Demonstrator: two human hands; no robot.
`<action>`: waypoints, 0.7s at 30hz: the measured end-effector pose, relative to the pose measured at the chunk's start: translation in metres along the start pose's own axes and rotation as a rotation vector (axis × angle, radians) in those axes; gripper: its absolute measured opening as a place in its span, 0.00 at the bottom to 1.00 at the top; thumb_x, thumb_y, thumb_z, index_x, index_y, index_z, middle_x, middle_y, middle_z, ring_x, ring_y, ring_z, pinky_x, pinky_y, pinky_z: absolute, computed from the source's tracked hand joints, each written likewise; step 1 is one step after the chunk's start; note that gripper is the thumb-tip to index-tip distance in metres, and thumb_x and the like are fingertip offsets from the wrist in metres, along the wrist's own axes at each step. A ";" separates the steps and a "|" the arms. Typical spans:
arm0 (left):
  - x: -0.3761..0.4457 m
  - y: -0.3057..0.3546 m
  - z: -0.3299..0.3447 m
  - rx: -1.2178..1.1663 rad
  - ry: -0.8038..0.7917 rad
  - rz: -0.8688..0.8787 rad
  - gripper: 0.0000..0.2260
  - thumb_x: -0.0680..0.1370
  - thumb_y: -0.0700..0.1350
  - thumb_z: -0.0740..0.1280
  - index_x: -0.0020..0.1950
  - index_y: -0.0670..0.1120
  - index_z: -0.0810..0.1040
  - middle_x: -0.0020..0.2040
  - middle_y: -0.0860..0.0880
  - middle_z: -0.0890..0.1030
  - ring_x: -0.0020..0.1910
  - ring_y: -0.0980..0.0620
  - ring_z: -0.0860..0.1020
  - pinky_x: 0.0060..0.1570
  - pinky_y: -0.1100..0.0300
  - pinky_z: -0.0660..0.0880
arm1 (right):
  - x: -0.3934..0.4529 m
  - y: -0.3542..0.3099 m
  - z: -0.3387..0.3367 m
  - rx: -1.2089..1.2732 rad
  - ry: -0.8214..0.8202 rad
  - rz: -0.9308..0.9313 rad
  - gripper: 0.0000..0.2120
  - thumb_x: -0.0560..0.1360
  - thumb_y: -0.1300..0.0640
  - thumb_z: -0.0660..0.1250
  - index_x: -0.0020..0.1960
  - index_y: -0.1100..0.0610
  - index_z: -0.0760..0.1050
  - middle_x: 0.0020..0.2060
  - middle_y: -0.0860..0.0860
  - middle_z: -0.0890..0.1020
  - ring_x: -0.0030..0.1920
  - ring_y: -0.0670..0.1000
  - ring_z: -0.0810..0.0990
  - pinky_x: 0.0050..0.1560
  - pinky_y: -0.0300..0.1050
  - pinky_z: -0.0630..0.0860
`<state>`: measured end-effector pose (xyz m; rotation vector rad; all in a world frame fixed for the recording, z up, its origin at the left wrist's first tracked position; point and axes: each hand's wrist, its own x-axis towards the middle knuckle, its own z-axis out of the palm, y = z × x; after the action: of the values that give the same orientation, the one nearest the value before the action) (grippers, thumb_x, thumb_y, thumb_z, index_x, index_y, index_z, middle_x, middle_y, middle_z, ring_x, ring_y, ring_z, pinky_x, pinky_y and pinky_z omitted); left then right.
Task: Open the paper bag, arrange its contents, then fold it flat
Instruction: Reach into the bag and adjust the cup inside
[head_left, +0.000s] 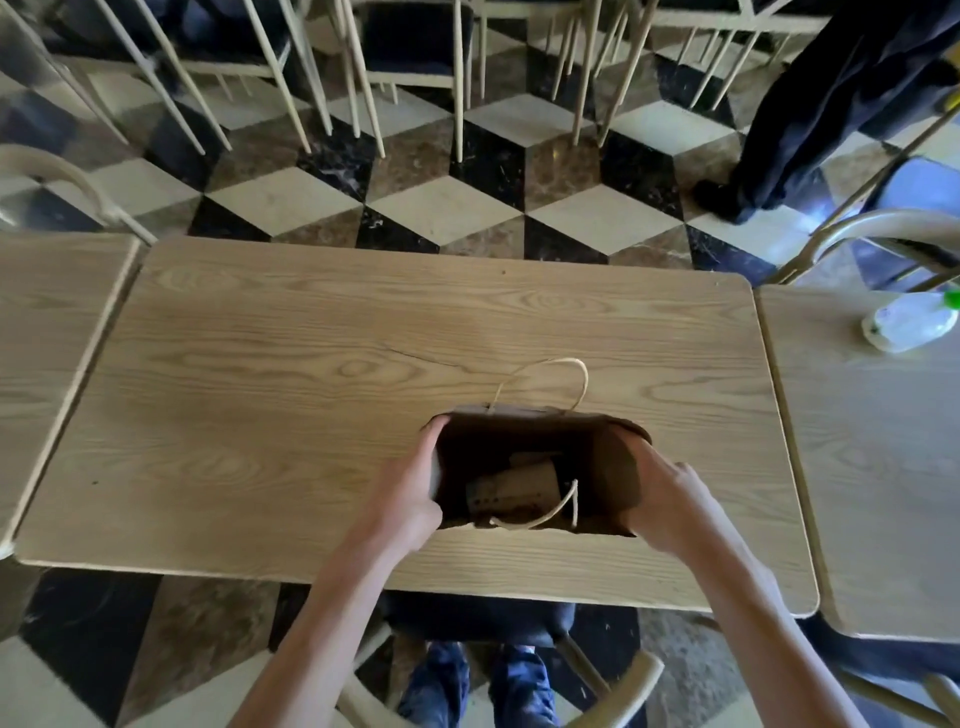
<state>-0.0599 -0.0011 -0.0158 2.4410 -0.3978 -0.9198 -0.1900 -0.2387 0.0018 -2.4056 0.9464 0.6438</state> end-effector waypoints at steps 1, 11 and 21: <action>0.001 0.002 -0.002 -0.001 0.004 -0.001 0.46 0.68 0.25 0.60 0.74 0.66 0.50 0.36 0.51 0.74 0.25 0.55 0.72 0.17 0.69 0.62 | 0.000 -0.002 0.000 0.007 0.012 0.009 0.43 0.64 0.61 0.65 0.70 0.32 0.52 0.38 0.49 0.76 0.37 0.56 0.78 0.37 0.52 0.81; 0.018 0.005 -0.008 0.020 -0.057 -0.023 0.54 0.65 0.27 0.70 0.70 0.70 0.43 0.48 0.50 0.73 0.32 0.53 0.75 0.21 0.65 0.65 | 0.006 -0.006 -0.006 -0.065 0.070 0.017 0.41 0.61 0.41 0.75 0.67 0.30 0.56 0.45 0.42 0.71 0.47 0.53 0.76 0.39 0.49 0.73; 0.029 0.013 0.001 -0.040 0.252 0.052 0.39 0.65 0.37 0.78 0.72 0.51 0.64 0.57 0.45 0.81 0.53 0.49 0.77 0.48 0.61 0.69 | 0.018 -0.028 -0.009 -0.167 0.350 -0.009 0.14 0.70 0.55 0.71 0.55 0.50 0.77 0.40 0.49 0.78 0.35 0.55 0.73 0.35 0.45 0.66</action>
<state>-0.0401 -0.0251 -0.0245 2.4576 -0.3461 -0.5827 -0.1561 -0.2347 0.0057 -2.7282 1.0528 0.3121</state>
